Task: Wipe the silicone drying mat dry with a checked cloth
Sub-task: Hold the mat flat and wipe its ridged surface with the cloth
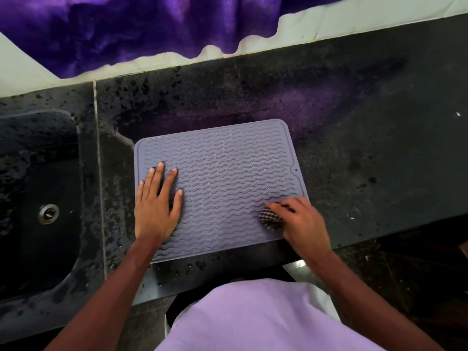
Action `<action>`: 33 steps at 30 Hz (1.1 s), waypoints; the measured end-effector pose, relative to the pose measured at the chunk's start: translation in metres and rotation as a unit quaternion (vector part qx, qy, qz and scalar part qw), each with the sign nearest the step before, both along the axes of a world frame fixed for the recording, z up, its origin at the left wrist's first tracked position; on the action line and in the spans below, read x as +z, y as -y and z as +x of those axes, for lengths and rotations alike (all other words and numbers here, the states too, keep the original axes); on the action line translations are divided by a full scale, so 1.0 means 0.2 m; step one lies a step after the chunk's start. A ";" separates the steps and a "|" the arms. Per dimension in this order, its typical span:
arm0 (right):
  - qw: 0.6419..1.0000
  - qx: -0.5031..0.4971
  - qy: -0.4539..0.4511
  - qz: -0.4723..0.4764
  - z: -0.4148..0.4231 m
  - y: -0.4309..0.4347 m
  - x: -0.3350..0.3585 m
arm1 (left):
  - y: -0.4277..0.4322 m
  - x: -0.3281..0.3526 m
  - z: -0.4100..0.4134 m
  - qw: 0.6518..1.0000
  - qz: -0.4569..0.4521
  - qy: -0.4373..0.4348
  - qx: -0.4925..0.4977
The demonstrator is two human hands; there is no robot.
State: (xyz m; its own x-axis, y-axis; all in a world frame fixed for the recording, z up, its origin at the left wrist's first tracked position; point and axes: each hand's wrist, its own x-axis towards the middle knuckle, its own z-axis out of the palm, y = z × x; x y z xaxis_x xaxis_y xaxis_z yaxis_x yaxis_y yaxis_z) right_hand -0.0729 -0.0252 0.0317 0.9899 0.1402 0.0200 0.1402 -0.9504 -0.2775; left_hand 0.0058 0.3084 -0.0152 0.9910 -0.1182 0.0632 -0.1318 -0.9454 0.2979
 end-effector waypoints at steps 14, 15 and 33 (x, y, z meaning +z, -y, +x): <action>0.995 -0.028 0.031 0.089 0.05 -0.41 0.12 | 0.01 0.01 0.00 1.000 0.002 0.006 0.005; 0.995 -0.008 0.027 0.092 0.08 -0.51 0.11 | 0.01 0.01 0.00 1.000 0.001 0.007 0.004; 0.992 -0.113 0.024 -0.047 0.11 -0.17 0.02 | -0.02 0.00 0.00 1.000 -0.018 0.019 -0.003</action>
State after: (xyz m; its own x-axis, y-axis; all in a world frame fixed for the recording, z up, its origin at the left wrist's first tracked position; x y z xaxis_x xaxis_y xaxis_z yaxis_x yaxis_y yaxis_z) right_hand -0.0508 0.0084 0.0358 0.9944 -0.0826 0.0657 -0.0693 -0.9806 -0.1834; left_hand 0.0067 0.3120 -0.0152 0.9871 -0.1210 0.1046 -0.1490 -0.9334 0.3263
